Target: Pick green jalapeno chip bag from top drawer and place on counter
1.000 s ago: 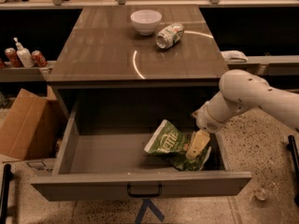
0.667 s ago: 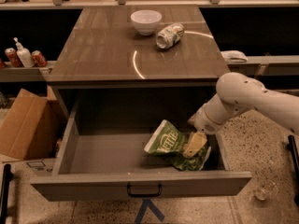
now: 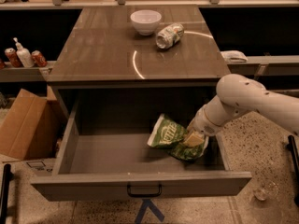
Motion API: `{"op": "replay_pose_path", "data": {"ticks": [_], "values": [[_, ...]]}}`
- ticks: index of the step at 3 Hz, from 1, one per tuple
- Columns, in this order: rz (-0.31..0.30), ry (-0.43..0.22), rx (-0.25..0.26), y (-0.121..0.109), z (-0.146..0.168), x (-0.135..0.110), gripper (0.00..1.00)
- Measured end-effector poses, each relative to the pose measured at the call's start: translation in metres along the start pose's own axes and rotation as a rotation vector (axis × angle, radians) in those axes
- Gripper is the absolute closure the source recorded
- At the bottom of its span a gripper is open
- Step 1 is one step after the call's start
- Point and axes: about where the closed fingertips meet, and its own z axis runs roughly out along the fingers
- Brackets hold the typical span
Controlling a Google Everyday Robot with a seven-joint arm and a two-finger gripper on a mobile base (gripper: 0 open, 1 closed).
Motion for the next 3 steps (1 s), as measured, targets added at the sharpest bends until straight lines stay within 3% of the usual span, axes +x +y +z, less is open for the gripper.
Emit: {"op": "replay_pose_path", "data": {"ticks": [1,2,3], "values": [[-0.040,-0.053,0.059,0.009,-0.036,-0.015,0.89],[-0.097,-0.128,0.132,0.021,-0.086,-0.032,1.00],[-0.114,-0.171,0.224,0.031,-0.137,-0.032,1.00]]}}
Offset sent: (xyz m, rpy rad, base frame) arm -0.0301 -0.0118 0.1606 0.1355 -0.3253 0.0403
